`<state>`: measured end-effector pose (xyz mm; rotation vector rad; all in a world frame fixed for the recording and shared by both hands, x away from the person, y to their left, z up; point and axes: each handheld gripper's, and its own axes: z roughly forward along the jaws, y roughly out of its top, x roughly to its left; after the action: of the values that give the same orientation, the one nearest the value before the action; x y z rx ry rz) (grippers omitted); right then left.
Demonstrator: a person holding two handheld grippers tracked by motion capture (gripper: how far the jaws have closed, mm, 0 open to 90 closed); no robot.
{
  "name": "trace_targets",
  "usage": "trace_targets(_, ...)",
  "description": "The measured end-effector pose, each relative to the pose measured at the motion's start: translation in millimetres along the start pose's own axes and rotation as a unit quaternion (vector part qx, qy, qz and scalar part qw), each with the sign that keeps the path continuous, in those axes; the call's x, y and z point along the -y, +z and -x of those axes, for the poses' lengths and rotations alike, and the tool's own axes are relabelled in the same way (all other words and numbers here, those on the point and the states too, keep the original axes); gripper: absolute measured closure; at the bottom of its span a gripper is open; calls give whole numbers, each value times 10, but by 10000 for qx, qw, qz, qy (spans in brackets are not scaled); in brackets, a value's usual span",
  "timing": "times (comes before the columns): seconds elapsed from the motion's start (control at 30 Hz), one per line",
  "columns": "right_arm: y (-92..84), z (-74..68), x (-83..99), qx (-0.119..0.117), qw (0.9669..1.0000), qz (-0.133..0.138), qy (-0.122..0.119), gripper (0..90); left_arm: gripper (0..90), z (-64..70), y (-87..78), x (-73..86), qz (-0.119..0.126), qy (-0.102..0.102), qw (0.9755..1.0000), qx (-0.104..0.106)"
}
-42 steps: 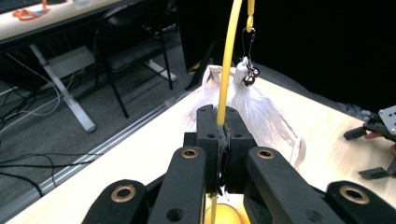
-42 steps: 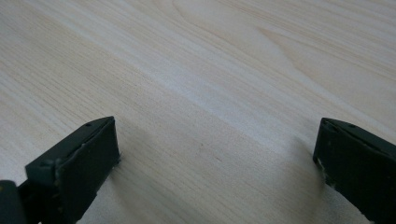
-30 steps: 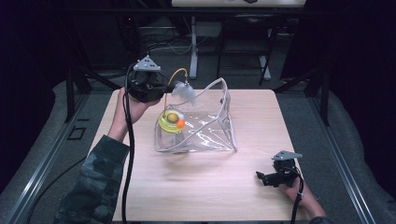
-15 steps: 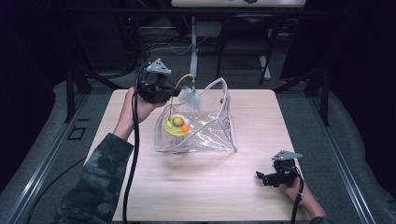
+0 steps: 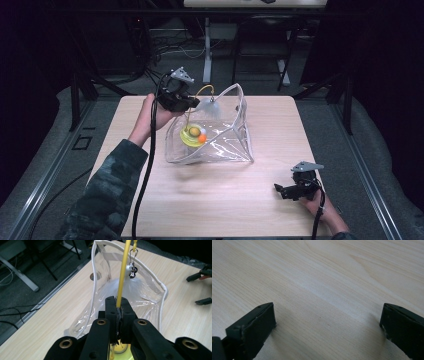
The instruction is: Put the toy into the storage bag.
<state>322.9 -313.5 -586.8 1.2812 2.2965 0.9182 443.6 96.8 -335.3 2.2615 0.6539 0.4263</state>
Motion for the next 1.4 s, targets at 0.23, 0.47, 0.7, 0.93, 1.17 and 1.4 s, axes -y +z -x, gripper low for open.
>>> trace_targets(0.23, 0, 0, 0, 1, 10000, -1, -2, 0, 878, 32, 121, -30, -181, 65, 9998, 98)
trace_targets(0.47, -2, -1, -1, -6, 10000, -14, 5, 0, 877, 41, 264, -53, -420, 117, 9989, 197)
trace_targets(0.7, -2, -1, -1, -7, 10000, -14, 3, 0, 877, 57, 401, -62, -599, 141, 9977, 294)
trace_targets(0.93, -2, -1, 0, -6, 10000, -9, 2, 0, 877, 68, 583, -1, -910, 160, 9949, 407)
trace_targets(1.17, -2, -1, 0, -6, 10000, -9, 0, 0, 875, 63, 686, 60, -1044, 47, 9936, 434)
trace_targets(1.4, -6, 2, -2, -20, 10000, -40, -28, 0, 872, 27, 735, 139, -1175, -96, 9921, 434)
